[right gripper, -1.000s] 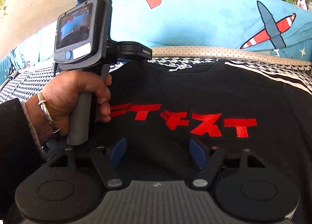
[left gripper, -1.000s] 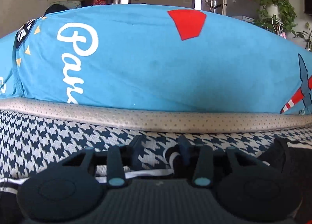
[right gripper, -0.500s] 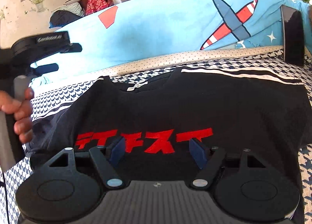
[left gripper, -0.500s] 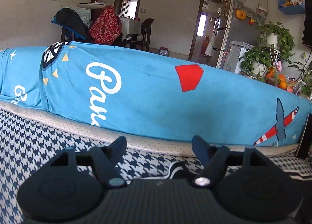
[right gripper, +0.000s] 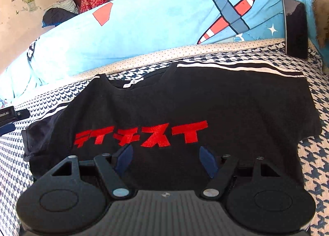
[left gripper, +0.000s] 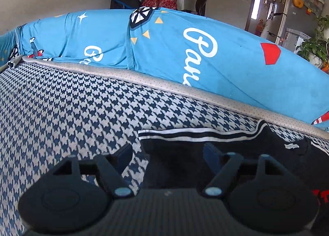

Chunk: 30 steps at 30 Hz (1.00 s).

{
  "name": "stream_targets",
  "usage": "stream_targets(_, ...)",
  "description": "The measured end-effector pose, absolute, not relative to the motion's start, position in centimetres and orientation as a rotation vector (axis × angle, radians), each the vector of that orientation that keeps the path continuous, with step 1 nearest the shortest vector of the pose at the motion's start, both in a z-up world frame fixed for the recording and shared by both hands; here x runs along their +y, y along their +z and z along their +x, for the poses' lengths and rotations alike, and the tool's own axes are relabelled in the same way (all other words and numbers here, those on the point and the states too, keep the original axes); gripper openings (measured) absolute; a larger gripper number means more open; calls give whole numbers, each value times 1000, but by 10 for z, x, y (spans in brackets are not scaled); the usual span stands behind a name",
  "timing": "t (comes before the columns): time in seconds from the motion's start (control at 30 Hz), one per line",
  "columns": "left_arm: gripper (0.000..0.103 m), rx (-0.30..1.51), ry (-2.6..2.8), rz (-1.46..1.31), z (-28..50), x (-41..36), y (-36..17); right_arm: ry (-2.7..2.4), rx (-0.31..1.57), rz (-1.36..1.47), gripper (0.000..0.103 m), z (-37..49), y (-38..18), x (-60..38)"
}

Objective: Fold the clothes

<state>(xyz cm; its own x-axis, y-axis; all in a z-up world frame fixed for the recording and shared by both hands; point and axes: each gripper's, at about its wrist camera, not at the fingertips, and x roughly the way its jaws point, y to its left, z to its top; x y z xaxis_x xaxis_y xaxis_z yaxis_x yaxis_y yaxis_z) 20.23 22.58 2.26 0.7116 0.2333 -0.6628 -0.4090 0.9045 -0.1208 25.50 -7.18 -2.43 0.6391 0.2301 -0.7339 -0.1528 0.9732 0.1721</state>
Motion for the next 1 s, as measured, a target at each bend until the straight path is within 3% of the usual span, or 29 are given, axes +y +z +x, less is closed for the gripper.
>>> stream_targets(0.37, 82, 683, 358, -376, 186, 251, 17, 110, 887, 156, 71, 238, -24, -96)
stream_targets(0.77, 88, 749, 378, -401, 225, 254, -16, 139, 883, 123, 71, 238, -27, -86)
stream_targets(0.8, 86, 755, 380, -398, 228, 253, -19, 139, 883, 119, 71, 239, -27, -85)
stream_targets(0.87, 72, 757, 389, -378, 234, 250, -23, 142, 880, 112, 71, 239, -28, -85)
stream_targets(0.93, 42, 751, 393, -327, 237, 244, -23, 145, 876, 101, 71, 239, -28, -85)
stream_targets(1.0, 26, 743, 393, -285, 241, 239, -22, 149, 872, 90, 71, 240, -29, -84)
